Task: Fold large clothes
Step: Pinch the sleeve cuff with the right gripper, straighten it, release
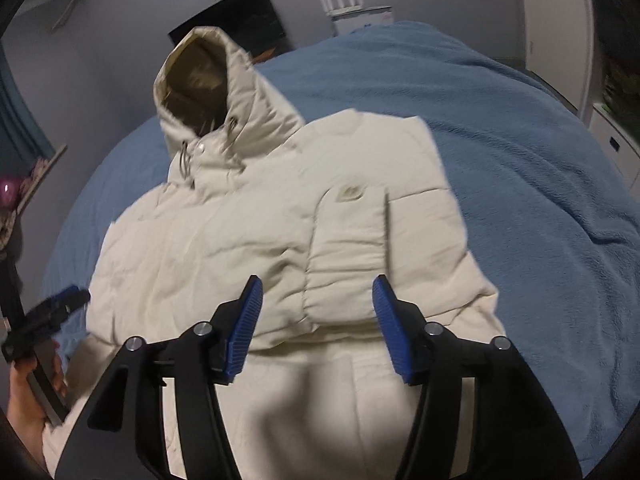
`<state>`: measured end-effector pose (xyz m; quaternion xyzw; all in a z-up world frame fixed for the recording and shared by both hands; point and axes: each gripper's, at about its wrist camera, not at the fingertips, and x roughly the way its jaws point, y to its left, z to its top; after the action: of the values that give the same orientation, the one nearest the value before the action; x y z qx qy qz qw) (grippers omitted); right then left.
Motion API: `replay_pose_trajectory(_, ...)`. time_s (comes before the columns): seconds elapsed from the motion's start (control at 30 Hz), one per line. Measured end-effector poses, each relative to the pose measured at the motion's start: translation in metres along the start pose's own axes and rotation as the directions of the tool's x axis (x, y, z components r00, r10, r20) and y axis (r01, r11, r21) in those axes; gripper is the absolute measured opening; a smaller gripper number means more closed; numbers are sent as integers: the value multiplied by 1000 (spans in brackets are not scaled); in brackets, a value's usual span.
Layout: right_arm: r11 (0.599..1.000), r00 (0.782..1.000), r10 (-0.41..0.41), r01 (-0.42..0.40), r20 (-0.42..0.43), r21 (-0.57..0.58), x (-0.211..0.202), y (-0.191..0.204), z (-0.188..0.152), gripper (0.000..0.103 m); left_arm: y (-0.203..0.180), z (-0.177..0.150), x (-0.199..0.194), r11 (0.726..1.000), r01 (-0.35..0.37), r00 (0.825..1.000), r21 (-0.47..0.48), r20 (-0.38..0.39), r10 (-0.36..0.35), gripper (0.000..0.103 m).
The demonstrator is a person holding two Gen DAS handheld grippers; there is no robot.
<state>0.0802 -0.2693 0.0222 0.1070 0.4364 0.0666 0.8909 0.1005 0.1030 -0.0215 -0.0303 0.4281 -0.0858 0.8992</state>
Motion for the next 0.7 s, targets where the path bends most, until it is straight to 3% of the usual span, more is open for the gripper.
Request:
replay_pose_trajectory(0.23,999,1000,-2,2,1,38,2,-7,2,71,-7,-7,23,999,-10,994,32,-109,13,96)
replay_pose_trajectory(0.4,997,1000,2,-3,12,76,0,-14,1,75,-4,-9,26,1000,-7,993,25,-115,10,96)
replay_pose_trajectory(0.57,999,1000,21,-21,-19,36,10,-3,-4,79,-5,-9,29,1000,-11,992,24,-125,14,96)
replay_pose_trajectory(0.7,1000,999,-8,9,-32,29,17,-3,-6,80,-4,-8,28,1000,-11,992,22,-126,13,96)
